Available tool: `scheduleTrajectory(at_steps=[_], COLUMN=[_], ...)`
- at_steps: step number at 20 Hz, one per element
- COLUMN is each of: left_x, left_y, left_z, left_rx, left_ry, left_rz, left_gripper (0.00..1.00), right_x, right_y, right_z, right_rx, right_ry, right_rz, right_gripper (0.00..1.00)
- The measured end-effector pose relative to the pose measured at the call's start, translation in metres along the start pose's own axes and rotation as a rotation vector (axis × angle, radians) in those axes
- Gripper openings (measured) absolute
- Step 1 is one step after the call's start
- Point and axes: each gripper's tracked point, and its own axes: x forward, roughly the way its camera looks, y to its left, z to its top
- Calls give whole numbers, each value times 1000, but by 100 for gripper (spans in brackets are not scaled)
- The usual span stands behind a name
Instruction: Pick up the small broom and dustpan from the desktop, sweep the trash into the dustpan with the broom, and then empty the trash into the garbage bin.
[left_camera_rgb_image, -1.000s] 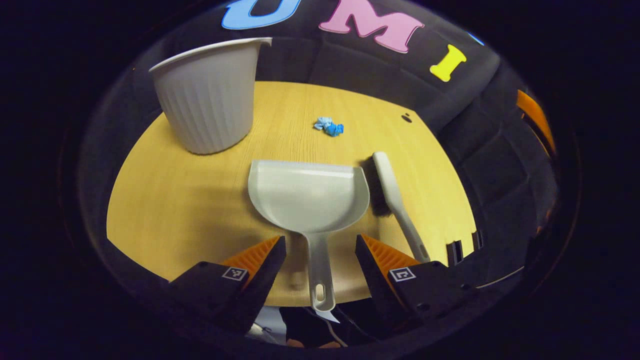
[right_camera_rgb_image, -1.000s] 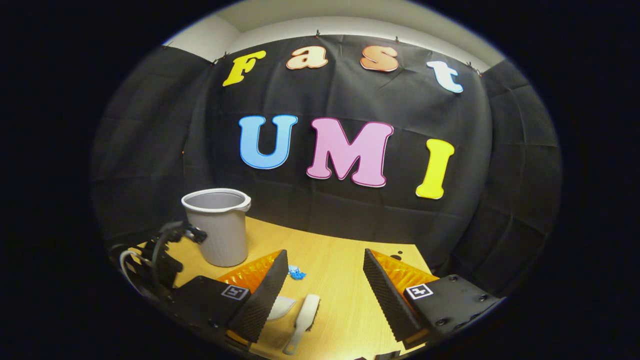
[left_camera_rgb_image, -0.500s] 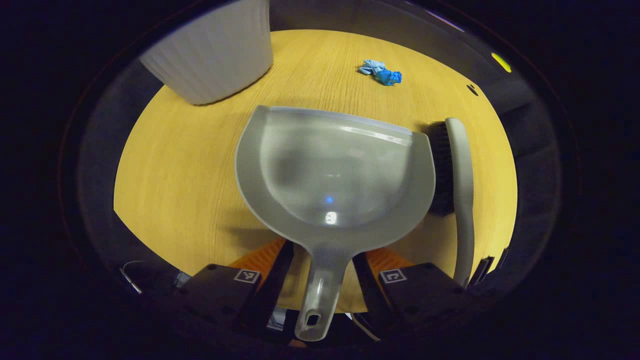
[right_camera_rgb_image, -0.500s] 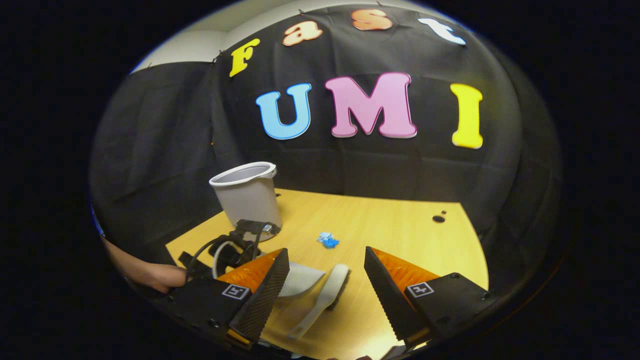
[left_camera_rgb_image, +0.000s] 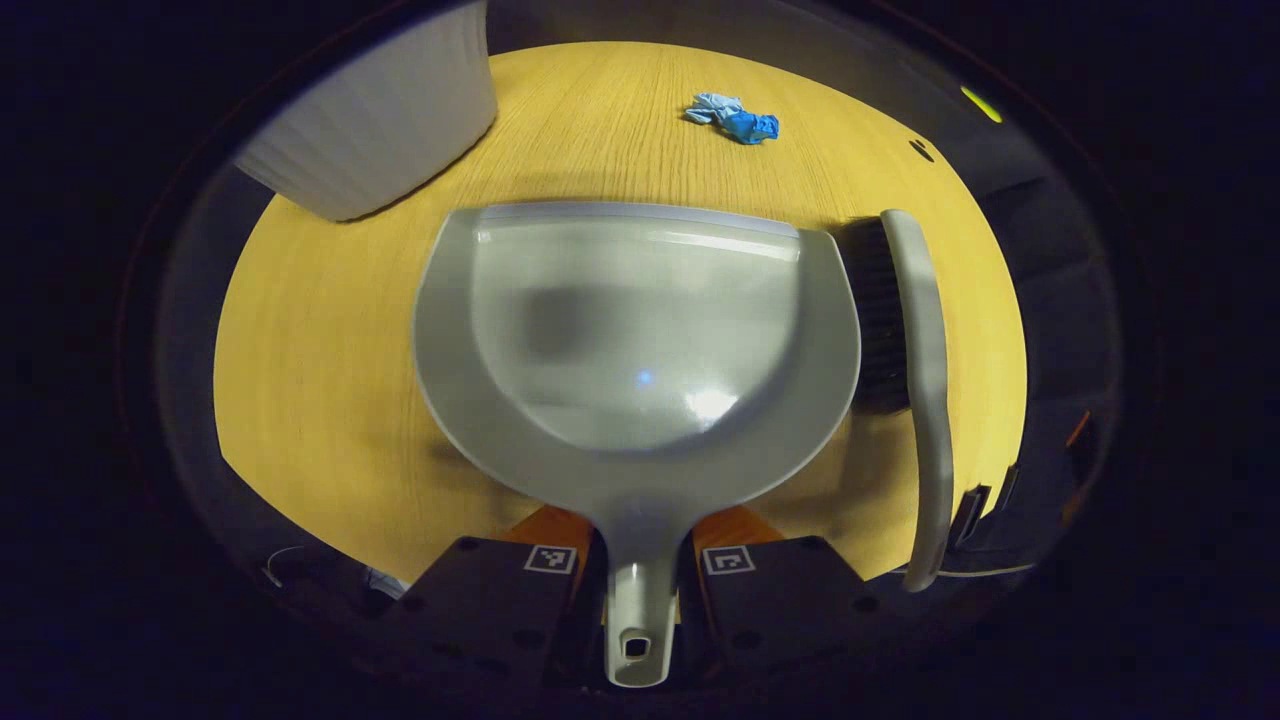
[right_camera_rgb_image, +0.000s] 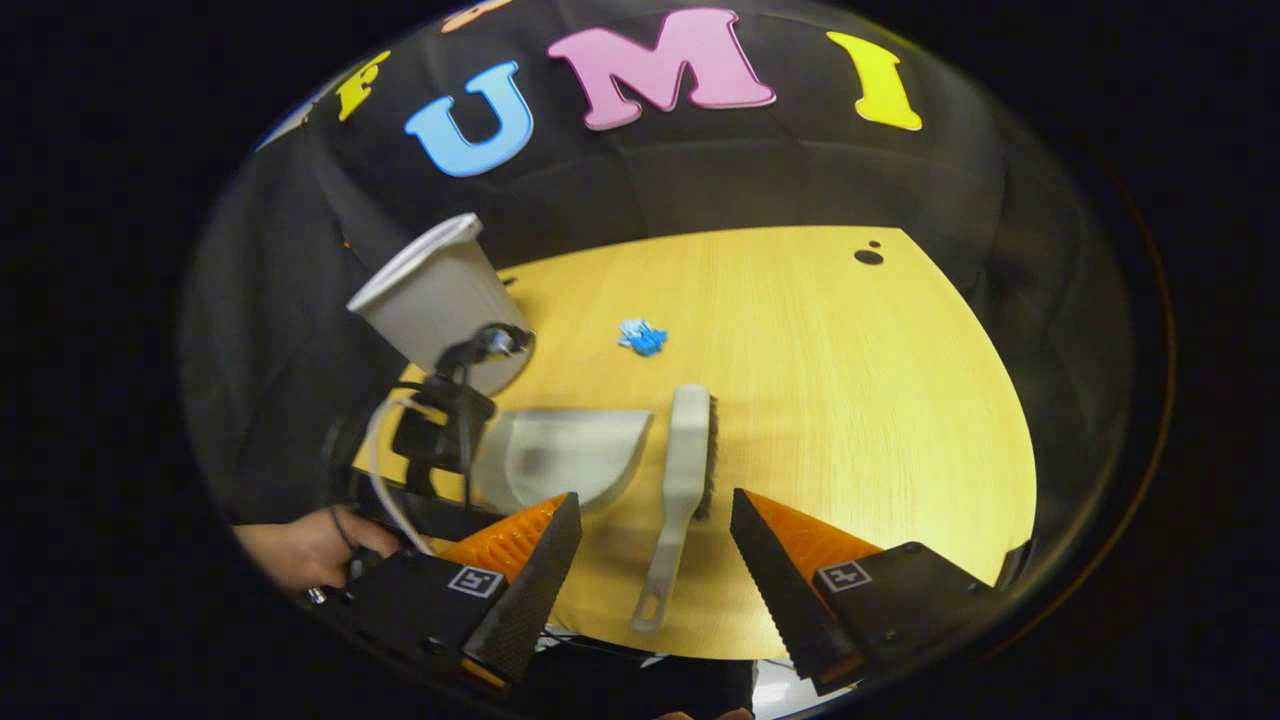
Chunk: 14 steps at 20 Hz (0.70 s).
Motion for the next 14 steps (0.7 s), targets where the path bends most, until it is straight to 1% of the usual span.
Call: scheduleTrajectory(at_steps=[1, 2, 3, 4, 5, 6, 8, 9, 10, 11, 12, 13, 14], left_x=[0, -1, -1, -2, -2, -2, -3, -3, -3, -3, -3, -3, -4], left_y=[8, 15, 21, 26, 30, 32, 34, 34, 34, 35, 35, 35, 36], left_z=[-3, -7, -10, -16, -18, -19, -20, -20, -20, -21, -21, -21, -22], left_rx=[16, 30, 51, 72, 94, 109, 125, 130, 138, 145, 149, 151, 149], left_ry=[-6, -14, -20, -27, -36, -44, -53, -54, -56, -56, -55, -53, -49], left_rz=[-1, -5, -12, -18, -28, -38, -60, -67, -74, -80, -86, -91, -93], left_gripper=[30, 30, 29, 30, 31, 30, 30, 30, 30, 30, 30, 30, 30], right_x=[12, 27, 38, 49, 62, 69, 84, 88, 93, 95, 102, 107, 117], right_y=[2, -5, -15, -22, -24, -27, -31, -37, -40, -44, -46, -44, -41], right_z=[-9, -18, -29, -42, -53, -64, -84, -88, -89, -86, -84, -83, -85], right_rx=[-4, -29, -77, -112, -116, -99, -21, -2, 1, -6, -10, 1, 28], right_ry=[42, 90, 149, 202, 253, 308, 416, 444, 458, 467, 466, 480, 495], right_rz=[-28, -87, -146, -192, -210, -226, -240, -269, -277, -295, -299, -287, -269], right_gripper=[98, 84, 98, 99, 100, 99, 100, 100, 99, 89, 92, 82, 61])
